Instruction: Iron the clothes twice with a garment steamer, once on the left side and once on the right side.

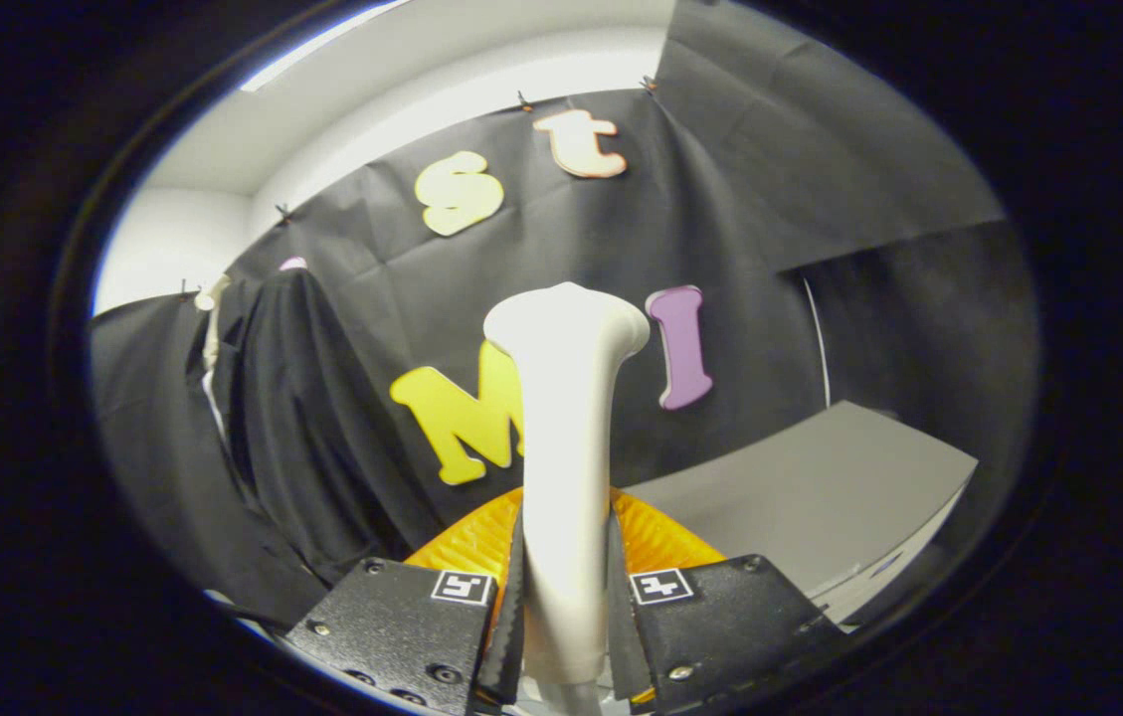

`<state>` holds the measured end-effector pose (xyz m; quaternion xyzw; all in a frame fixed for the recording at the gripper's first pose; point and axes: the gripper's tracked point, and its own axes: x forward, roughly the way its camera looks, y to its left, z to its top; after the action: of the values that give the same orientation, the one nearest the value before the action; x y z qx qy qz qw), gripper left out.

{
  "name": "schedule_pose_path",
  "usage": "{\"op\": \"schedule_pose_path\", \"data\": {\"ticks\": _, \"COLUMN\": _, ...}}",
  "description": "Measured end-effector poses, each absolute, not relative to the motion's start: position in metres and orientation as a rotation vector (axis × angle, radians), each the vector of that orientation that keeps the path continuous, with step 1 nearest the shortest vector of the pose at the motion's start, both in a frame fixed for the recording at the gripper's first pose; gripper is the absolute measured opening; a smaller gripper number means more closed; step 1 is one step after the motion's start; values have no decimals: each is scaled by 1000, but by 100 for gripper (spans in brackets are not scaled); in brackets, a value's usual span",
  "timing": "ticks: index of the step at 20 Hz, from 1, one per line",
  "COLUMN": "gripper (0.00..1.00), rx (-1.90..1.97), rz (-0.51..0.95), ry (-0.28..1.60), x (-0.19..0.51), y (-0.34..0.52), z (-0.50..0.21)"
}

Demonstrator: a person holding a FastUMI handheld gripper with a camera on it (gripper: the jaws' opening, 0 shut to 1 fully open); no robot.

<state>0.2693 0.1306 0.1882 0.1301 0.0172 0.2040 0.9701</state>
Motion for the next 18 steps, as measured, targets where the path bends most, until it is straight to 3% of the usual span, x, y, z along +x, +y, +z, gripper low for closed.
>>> {"op": "schedule_pose_path", "data": {"ticks": 18, "gripper": 37, "rx": 178, "rz": 701, "ry": -317, "x": 159, "y": 307, "z": 293}}
